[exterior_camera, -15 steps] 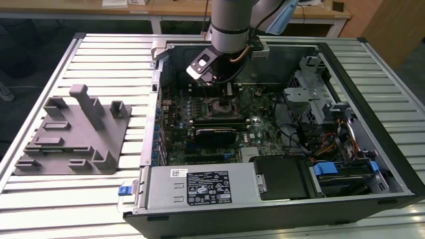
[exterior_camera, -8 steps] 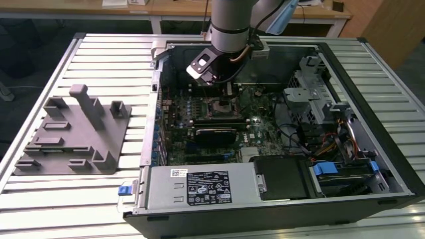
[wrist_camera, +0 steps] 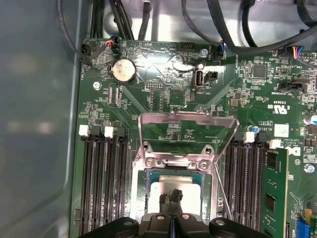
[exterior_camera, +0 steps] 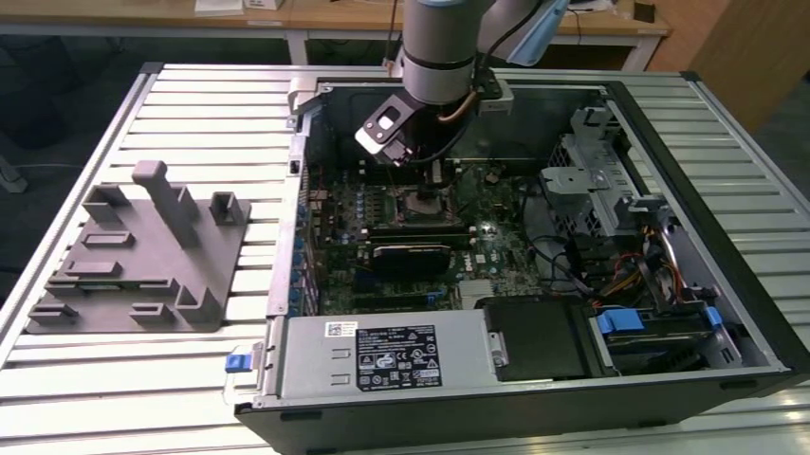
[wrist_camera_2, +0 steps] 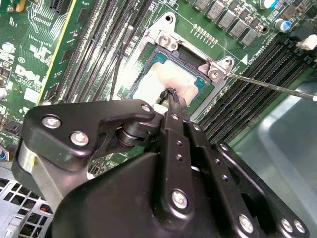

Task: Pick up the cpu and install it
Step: 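Place the cpu into insertion slot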

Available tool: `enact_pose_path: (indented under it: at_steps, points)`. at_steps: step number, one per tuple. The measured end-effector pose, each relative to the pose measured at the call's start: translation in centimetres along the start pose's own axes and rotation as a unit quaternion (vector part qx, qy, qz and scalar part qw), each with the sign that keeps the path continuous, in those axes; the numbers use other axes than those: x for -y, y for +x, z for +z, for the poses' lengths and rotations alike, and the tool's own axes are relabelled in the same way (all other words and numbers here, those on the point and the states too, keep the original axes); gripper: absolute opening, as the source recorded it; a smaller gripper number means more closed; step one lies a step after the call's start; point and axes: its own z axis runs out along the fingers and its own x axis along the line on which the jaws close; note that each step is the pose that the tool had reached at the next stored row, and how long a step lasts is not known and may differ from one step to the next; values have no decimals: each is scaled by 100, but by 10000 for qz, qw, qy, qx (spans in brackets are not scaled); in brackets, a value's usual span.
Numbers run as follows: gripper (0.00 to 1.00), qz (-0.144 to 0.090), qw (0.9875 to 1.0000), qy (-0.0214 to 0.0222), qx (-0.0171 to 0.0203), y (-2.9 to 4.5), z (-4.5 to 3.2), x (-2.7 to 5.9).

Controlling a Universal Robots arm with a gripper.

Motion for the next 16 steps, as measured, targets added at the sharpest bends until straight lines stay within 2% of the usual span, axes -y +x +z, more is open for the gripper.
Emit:
enact_pose_path:
  at_steps: [16]
  points:
    - [11,18,10000,1,1,0,65,1]
